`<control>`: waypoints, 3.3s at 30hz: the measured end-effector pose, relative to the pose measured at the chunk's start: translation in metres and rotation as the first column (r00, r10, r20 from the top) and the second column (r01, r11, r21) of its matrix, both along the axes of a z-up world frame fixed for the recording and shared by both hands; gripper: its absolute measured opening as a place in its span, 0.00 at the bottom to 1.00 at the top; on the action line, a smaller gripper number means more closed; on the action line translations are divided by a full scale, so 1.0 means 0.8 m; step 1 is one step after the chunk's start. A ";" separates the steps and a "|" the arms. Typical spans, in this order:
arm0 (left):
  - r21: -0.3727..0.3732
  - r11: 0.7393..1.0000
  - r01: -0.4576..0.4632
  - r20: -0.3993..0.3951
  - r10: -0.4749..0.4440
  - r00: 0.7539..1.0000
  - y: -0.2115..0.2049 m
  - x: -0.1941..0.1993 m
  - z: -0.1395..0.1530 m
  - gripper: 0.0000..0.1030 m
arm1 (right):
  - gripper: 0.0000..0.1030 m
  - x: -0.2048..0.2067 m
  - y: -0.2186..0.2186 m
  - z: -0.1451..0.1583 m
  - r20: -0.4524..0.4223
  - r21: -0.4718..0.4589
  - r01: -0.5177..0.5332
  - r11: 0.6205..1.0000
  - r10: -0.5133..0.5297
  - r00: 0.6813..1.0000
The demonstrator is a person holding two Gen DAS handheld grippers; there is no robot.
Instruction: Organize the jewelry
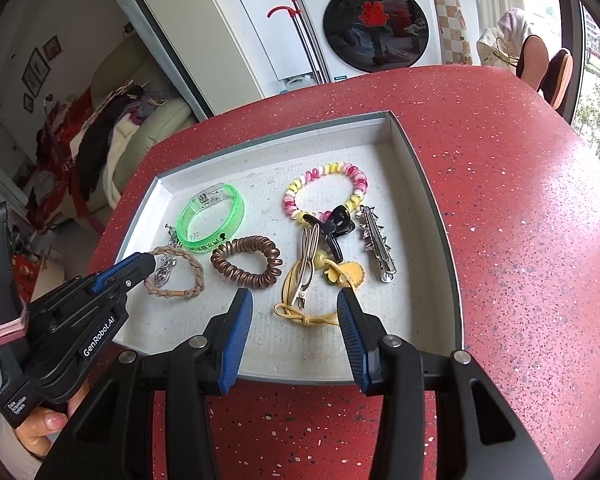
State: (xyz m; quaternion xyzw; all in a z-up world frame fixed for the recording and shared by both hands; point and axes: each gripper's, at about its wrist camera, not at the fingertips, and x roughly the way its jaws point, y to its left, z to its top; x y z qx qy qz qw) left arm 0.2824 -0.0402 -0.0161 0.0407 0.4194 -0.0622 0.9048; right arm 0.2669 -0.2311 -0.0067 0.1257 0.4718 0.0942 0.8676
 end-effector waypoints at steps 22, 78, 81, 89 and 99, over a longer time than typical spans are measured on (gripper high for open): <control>-0.004 1.000 -0.011 0.071 0.012 0.997 -0.002 -0.009 0.013 1.00 | 0.47 -0.005 -0.005 0.012 0.033 -0.013 0.020 1.000 -0.020 0.999; 0.005 0.988 -0.155 0.152 0.152 0.977 0.026 -0.127 0.022 1.00 | 1.00 -0.109 0.015 0.047 0.293 -0.257 0.123 0.959 -0.043 0.955; 0.006 0.988 -0.155 0.153 0.152 0.976 0.026 -0.127 0.022 1.00 | 1.00 -0.110 0.016 0.047 0.293 -0.256 0.122 0.959 -0.043 0.955; 0.008 0.987 -0.158 0.150 0.155 0.976 0.027 -0.128 0.023 1.00 | 1.00 -0.110 0.016 0.047 0.293 -0.257 0.123 0.959 -0.044 0.955; 0.008 0.988 -0.156 0.149 0.153 0.977 0.027 -0.128 0.022 1.00 | 1.00 -0.110 0.015 0.047 0.292 -0.255 0.123 0.959 -0.045 0.955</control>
